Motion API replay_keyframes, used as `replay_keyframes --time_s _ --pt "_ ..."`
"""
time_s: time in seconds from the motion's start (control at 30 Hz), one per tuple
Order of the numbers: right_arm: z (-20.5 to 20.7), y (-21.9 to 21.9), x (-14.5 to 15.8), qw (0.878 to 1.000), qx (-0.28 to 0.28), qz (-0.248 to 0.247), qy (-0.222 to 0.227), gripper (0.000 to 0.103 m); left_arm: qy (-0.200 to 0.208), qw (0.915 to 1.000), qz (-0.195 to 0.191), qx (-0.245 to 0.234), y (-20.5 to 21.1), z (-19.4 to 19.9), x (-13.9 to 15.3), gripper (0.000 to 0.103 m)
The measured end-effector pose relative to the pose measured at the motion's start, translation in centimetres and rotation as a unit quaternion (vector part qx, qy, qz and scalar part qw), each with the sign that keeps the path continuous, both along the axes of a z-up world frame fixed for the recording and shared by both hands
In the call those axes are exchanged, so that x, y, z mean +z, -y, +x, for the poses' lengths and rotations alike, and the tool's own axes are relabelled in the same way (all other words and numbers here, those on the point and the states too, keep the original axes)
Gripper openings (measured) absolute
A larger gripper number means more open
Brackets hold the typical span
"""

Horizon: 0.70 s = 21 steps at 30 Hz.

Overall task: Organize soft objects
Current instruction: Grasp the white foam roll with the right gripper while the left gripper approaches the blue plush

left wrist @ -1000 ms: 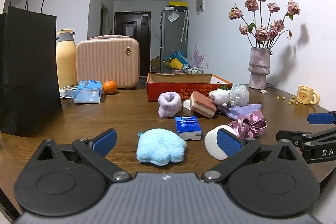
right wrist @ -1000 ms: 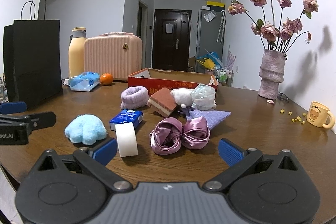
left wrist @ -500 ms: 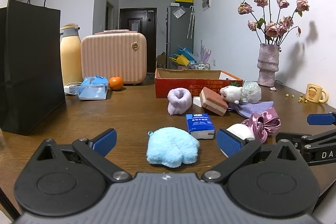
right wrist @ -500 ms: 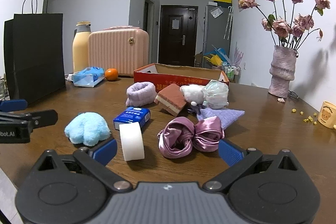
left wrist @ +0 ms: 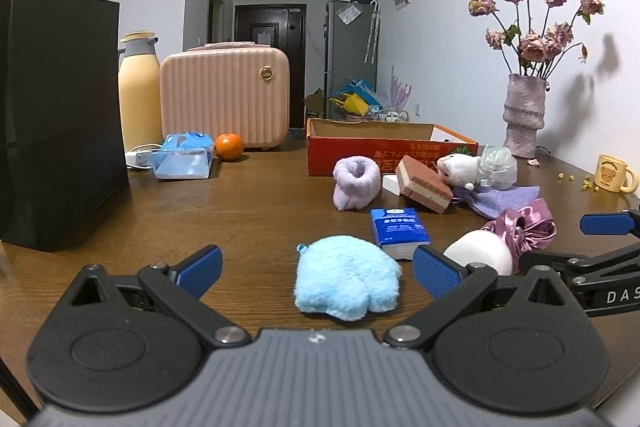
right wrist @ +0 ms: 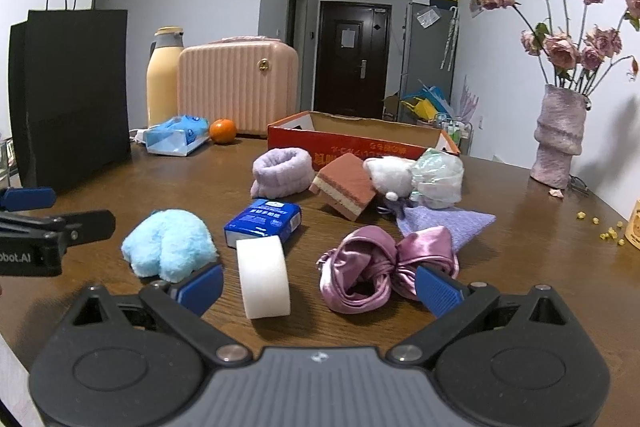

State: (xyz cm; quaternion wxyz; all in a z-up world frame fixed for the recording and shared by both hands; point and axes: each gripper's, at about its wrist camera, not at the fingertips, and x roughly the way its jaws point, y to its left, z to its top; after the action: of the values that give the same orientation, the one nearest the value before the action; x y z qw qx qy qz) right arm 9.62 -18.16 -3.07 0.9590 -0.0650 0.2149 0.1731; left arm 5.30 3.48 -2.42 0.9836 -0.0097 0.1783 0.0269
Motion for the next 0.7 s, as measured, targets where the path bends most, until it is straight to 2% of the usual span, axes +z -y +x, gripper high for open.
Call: replay_keyframes --time_s 0.43,0.63,0.7 --pt "2.6 -3.1 -1.2 0.999 0.033 -0.02 -0.015 0.086 -0.015 0.9998 -0.006 0.015 -1.7 1.4 -0.7 0.103" --pt "3.5 -4.0 -1.7 0.998 0.049 -0.027 -0.025 0.072 -0.022 0.9996 -0.006 0.018 -2.0 1.9 -1.0 0.103" --pt "3.8 -4.2 -1.8 0.998 0.055 -0.026 -0.031 0.063 -0.025 0.9995 -0.005 0.018 -2.0 2.1 -1.1 0.103"
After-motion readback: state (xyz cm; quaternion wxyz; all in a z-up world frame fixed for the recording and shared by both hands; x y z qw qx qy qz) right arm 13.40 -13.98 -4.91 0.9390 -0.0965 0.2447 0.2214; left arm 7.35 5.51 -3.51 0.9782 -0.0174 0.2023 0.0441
